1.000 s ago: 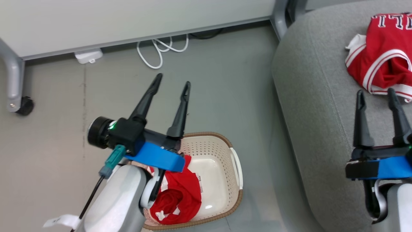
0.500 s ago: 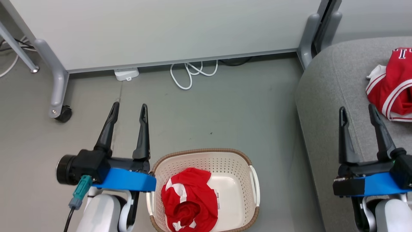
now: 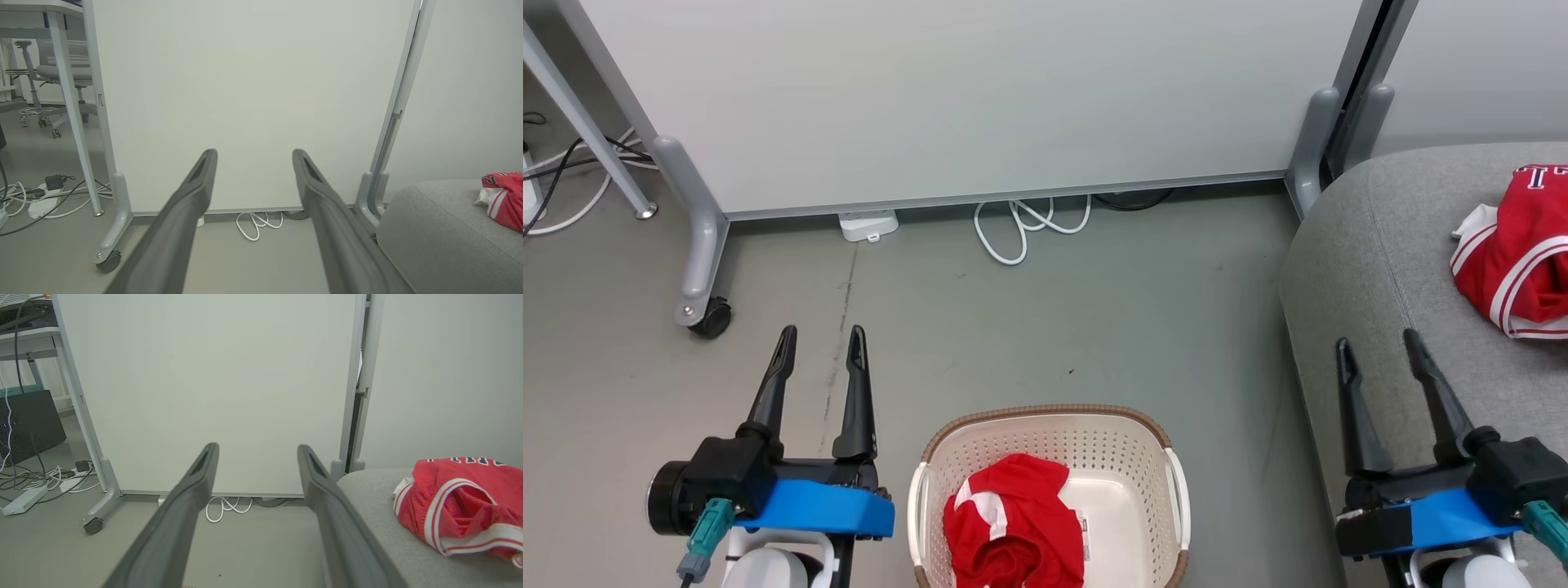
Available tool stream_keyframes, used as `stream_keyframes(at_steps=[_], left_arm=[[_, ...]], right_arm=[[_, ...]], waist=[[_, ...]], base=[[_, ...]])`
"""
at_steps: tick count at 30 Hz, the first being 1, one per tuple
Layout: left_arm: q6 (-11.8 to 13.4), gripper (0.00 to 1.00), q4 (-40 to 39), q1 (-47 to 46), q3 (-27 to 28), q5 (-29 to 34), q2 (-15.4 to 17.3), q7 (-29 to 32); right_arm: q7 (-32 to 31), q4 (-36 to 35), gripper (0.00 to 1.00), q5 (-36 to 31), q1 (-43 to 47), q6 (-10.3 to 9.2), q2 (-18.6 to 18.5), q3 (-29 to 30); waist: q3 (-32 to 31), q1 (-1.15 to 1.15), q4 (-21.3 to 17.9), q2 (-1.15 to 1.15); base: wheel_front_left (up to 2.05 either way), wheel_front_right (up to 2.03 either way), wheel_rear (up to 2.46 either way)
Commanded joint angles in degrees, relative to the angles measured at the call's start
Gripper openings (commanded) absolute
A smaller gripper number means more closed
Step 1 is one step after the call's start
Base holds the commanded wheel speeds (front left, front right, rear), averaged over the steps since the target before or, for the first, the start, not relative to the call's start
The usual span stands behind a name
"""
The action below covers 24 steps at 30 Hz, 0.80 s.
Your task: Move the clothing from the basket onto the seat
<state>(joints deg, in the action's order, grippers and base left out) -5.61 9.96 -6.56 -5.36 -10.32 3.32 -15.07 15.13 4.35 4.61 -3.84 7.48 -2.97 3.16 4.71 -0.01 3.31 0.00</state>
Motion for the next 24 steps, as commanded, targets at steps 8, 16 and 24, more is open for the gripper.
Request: stream_keyframes(at_steps=[8,16,24], left_arm=[[-0.8,1.00,0.9,1.6,1.3,0.8,-0.3,-0.1],[-1.3,1.00,1.2,2.0,1.8,1.1,-0.4,-0.1],[-1.4,1.00,1.2,2.0,1.7,0.7,-0.5,-0.1]], right_arm=[[0.0,1.2,1.00,1.1,1.6,0.03,0.1,-1.7],[0.0,1.3,1.00,1.3,2.0,0.03,0.1,-1.6],[0.0,1.7,1.00,1.5,1.9,0.03,0.1,-1.9]], waist=[[-1.1,0.01,0.1,0.00],[-1.4,0.01,0.2,0.00],[-1.4,0.01,0.2,0.00]], base=[[0.00,0.00,0.00],[0.00,0.00,0.00],[0.00,0.00,0.00]])
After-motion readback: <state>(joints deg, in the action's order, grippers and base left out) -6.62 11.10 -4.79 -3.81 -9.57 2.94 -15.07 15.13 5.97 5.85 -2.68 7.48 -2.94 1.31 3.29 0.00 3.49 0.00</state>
